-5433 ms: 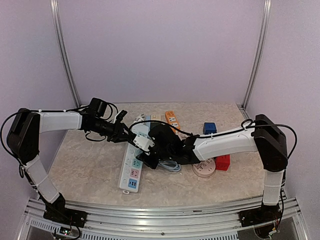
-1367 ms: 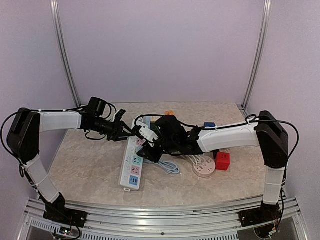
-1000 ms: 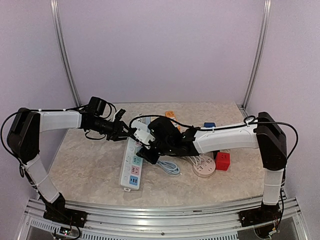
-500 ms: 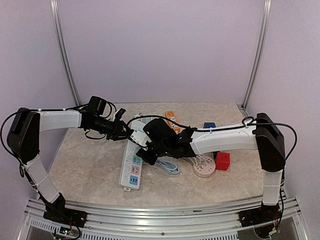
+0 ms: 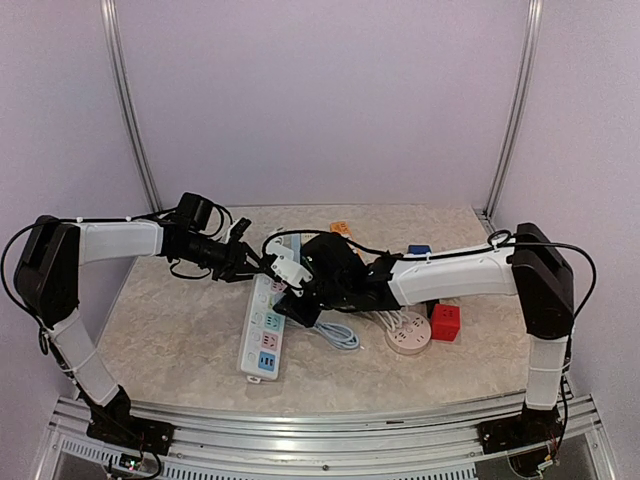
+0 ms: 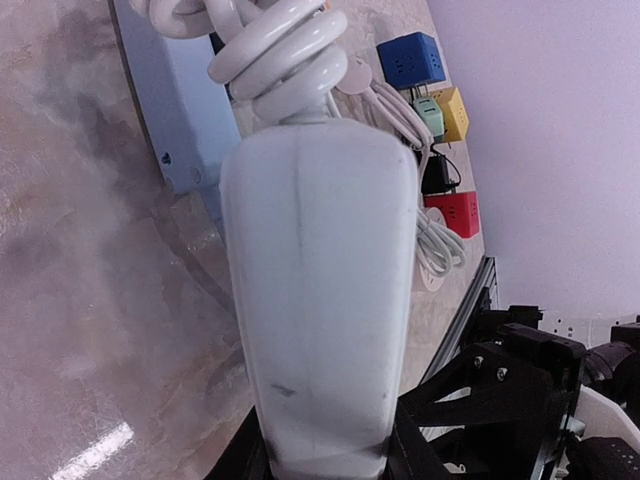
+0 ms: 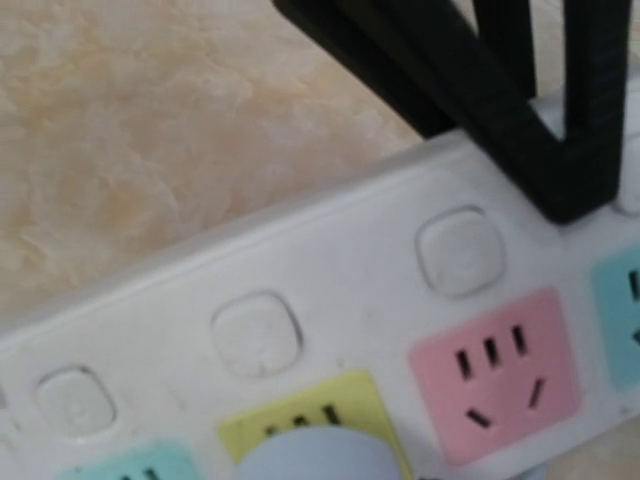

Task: Pull the plug off the socket
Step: Remove the plug from the socket.

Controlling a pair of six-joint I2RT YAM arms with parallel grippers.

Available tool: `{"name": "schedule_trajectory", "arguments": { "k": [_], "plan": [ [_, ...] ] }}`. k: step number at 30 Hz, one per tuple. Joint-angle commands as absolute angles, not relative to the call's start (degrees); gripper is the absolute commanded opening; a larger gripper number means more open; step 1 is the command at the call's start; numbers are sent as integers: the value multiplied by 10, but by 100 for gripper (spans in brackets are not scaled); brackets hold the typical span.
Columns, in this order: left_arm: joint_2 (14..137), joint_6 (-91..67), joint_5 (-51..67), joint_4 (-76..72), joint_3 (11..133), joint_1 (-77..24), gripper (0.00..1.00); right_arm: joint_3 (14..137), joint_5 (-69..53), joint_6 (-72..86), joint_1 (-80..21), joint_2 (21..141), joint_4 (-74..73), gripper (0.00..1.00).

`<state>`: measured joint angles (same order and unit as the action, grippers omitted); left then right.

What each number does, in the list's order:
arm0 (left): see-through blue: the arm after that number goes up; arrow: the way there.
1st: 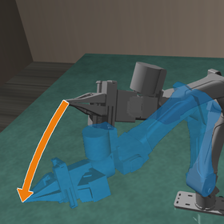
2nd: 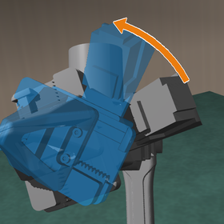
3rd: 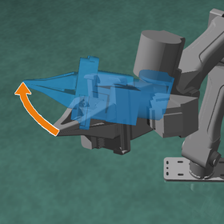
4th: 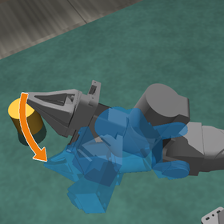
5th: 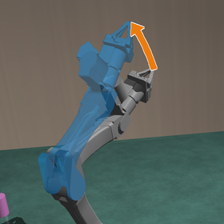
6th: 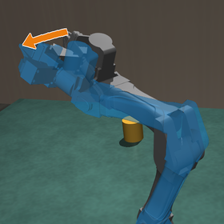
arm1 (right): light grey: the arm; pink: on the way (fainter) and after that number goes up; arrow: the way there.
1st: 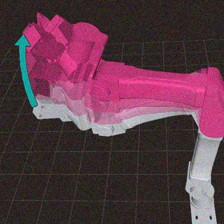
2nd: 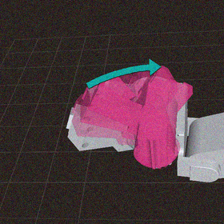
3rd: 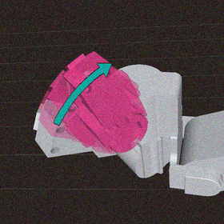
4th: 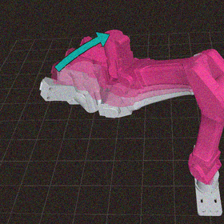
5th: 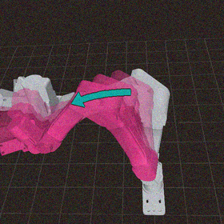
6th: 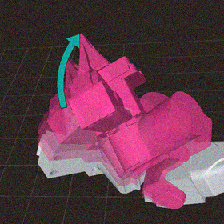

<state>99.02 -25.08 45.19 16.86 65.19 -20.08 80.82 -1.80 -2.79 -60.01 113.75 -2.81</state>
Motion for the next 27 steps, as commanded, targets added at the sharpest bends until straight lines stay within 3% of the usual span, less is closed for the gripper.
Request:
{"name": "schedule_trajectory", "arguments": {
  "k": [1,27],
  "plan": [
    [989,-235,426,178,664,-188,0,783,-46,20,-570,1094,-16,0],
    [993,-230,422,186,668,-166,0,760,-40,21,-564,1062,-10,0]
  ]
}}
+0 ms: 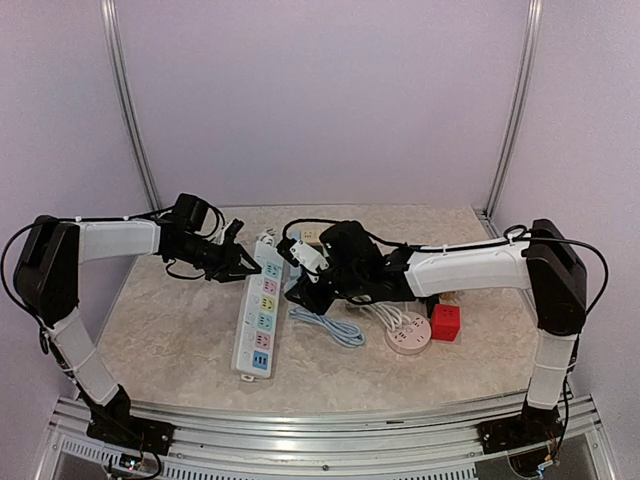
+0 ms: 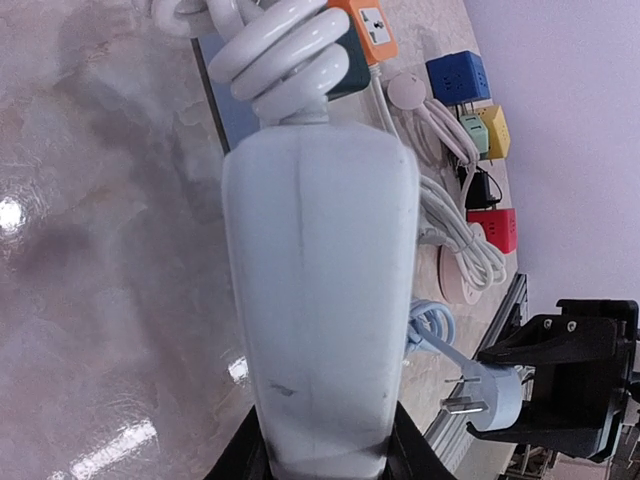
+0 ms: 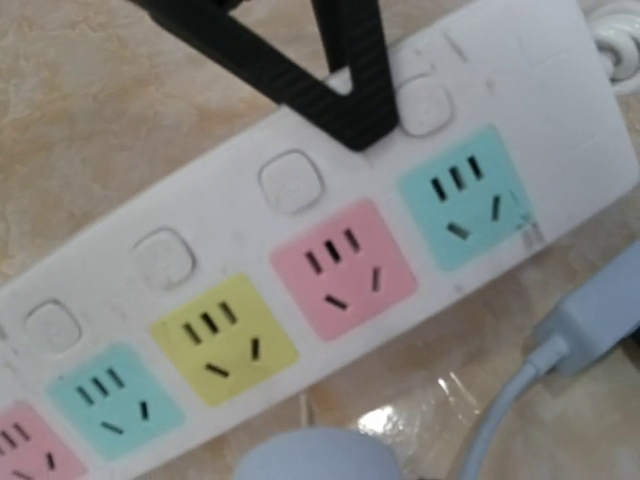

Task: Pull the plug off the socket
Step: Remove the plug from the socket, then place the socket at the center of the board, then place the plug at the center of the board.

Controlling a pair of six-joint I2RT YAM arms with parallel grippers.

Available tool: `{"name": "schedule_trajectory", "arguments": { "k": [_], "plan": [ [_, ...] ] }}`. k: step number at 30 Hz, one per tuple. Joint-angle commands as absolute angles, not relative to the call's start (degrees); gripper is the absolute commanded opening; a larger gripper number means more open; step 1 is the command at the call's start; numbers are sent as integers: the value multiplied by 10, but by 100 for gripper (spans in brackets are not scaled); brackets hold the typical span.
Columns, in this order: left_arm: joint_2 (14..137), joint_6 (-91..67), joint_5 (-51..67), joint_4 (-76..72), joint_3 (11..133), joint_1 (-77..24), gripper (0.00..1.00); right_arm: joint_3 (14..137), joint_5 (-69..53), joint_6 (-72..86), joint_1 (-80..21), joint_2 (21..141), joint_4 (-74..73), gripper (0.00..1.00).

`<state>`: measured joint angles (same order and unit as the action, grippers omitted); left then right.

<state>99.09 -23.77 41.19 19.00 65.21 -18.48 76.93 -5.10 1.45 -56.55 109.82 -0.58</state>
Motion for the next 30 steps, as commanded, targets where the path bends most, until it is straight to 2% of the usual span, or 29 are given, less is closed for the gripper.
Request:
{"name": "schedule_trajectory", "arguments": {
  "k": [1,15,19,24,30],
  "plan": [
    [994,-231,423,187,668,-160,0,756,-39,21,-564,1056,-13,0],
    [1037,-233,422,201,679,-82,0,678,-64,63,-612,959,-81,0],
    [1052,-235,421,197,678,-74,3,651,-65,89,-633,943,-91,0],
    [1073,-234,416,202,683,-69,15,606,-43,138,-641,929,-68,0],
    [1081,-235,395,201,683,-56,50,582,-17,165,-641,925,-20,0]
  ]
}}
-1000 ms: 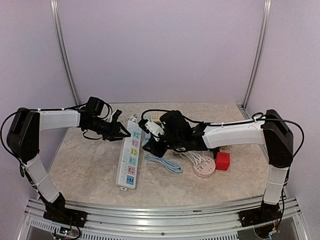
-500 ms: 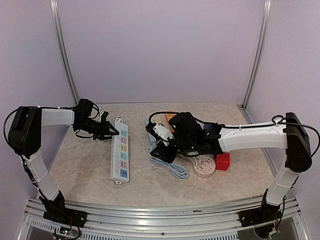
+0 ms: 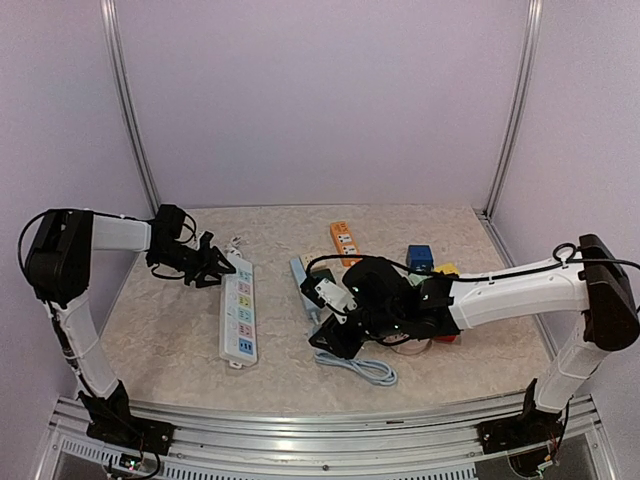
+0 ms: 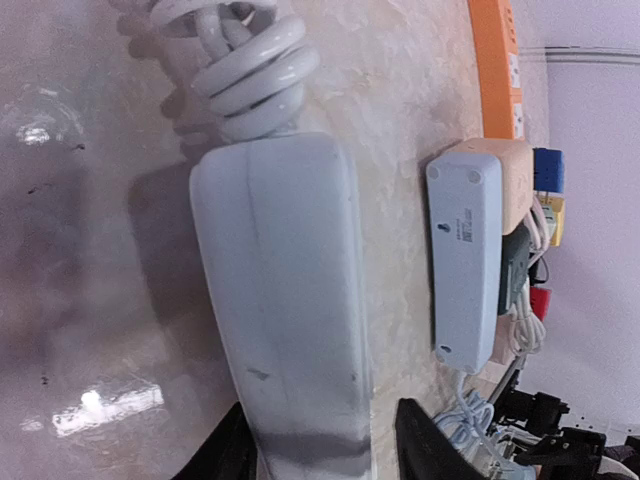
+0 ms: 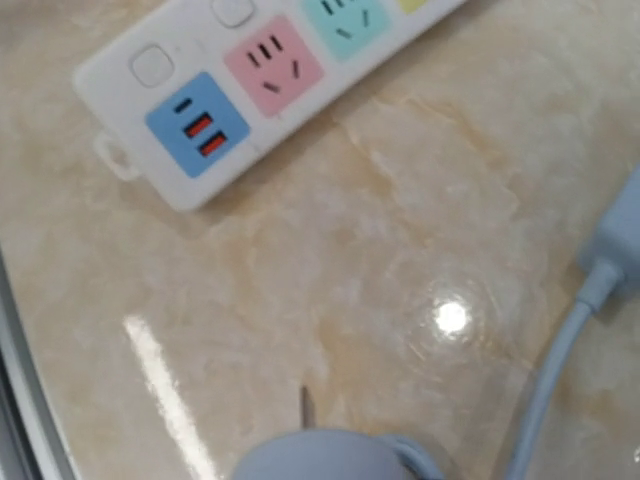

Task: Pull the plug off the socket
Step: Place the plug at the center of the board, then pick up the socket from the center of the board.

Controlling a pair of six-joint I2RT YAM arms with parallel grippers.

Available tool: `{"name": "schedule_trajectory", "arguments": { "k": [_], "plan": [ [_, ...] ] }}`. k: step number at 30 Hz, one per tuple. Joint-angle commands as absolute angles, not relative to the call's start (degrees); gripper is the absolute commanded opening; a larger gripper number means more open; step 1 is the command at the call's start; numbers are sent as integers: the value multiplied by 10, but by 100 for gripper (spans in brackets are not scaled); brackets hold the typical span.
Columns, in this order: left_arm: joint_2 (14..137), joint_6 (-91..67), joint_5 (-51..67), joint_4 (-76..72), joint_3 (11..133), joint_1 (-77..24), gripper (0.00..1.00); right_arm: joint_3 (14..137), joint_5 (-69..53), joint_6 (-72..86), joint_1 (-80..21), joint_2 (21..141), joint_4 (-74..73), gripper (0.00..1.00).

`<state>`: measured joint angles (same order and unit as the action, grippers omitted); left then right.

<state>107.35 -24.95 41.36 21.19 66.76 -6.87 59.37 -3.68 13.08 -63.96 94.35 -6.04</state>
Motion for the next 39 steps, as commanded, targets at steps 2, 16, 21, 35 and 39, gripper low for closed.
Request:
{"name": "schedule_trajectory", "arguments": {
  "k": [2,16,21,35,39],
  "plan": [
    [1079,-235,386,201,681,-53,61,582,-9,168,-641,929,-22,0],
    [967,-244,261,162,636,-40,99,635,124,149,-633,901,-69,85],
    [894,-248,248,128,610,-41,99,686,143,180,-606,946,-104,87],
    [814,-283,306,93,585,-41,99,903,171,246,-585,1173,-247,79],
    [808,-290,324,87,582,-40,99,941,180,255,-585,1218,-267,76]
  ]
}}
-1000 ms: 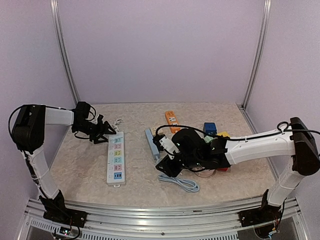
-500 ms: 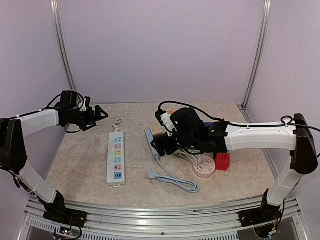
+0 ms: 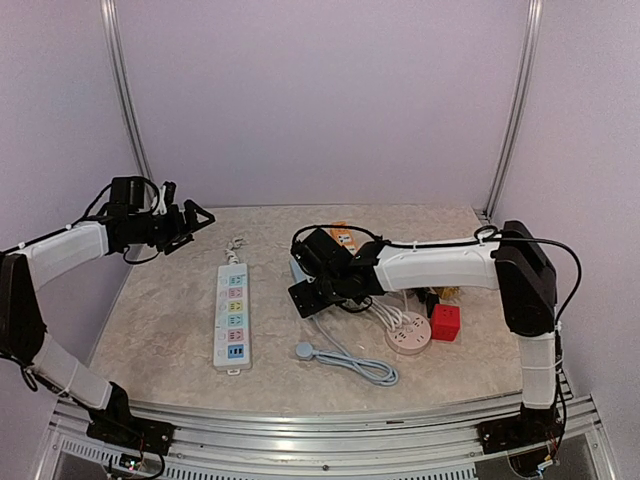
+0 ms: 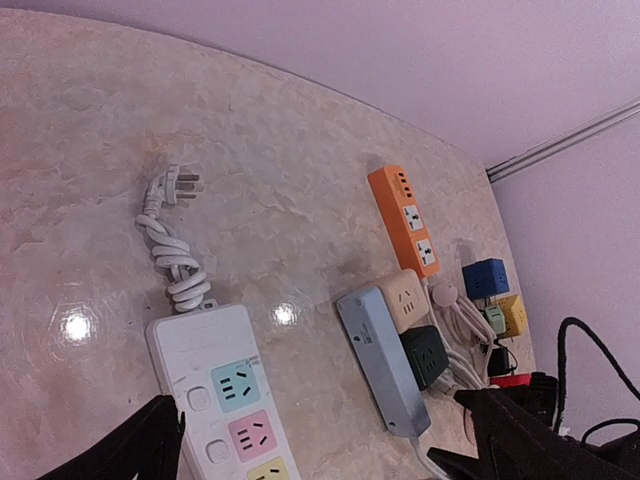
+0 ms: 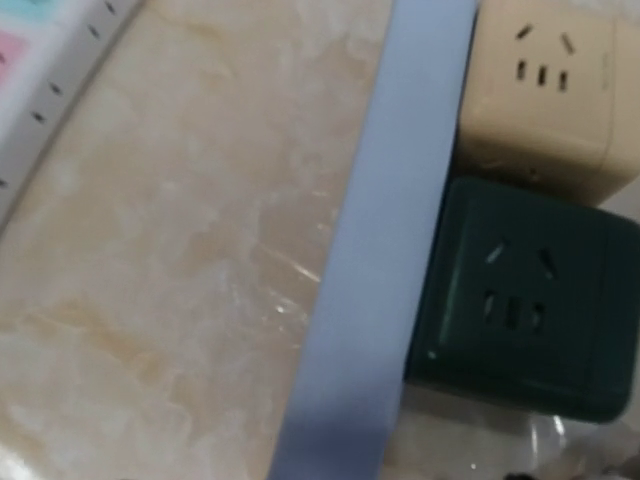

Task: Pull the plug off the socket
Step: Pick up the socket from the center of the board.

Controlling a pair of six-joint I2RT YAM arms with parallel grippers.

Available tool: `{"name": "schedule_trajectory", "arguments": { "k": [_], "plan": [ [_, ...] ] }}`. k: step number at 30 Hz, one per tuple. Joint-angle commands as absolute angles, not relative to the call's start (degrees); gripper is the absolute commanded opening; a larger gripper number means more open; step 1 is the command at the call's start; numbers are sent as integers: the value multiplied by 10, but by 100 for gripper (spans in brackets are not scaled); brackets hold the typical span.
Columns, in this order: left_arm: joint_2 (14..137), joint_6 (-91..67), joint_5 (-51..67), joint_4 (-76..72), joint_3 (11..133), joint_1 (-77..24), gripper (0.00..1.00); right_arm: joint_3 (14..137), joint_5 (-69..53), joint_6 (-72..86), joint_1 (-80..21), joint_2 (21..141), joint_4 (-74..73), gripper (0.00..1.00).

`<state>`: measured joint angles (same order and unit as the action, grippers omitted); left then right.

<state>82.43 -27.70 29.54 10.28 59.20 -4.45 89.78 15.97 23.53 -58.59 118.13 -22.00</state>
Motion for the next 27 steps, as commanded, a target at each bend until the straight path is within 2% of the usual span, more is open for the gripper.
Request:
{"name": "schedule_trajectory", "arguments": {
  "k": [1,9,18,24,27],
  "plan": [
    [807,-290,326,87,582,-41,99,954,183,258,-584,1233,-277,74],
    [802,-294,330,84,579,-41,99,981,192,282,-584,1268,-294,70],
    [807,-296,333,80,577,-41,99,982,195,298,-584,1290,-285,60],
    [814,-300,347,72,575,-41,99,981,206,296,-581,1297,-274,46],
    [821,-304,358,68,574,-43,99,978,204,293,-580,1298,-264,33]
  ]
}}
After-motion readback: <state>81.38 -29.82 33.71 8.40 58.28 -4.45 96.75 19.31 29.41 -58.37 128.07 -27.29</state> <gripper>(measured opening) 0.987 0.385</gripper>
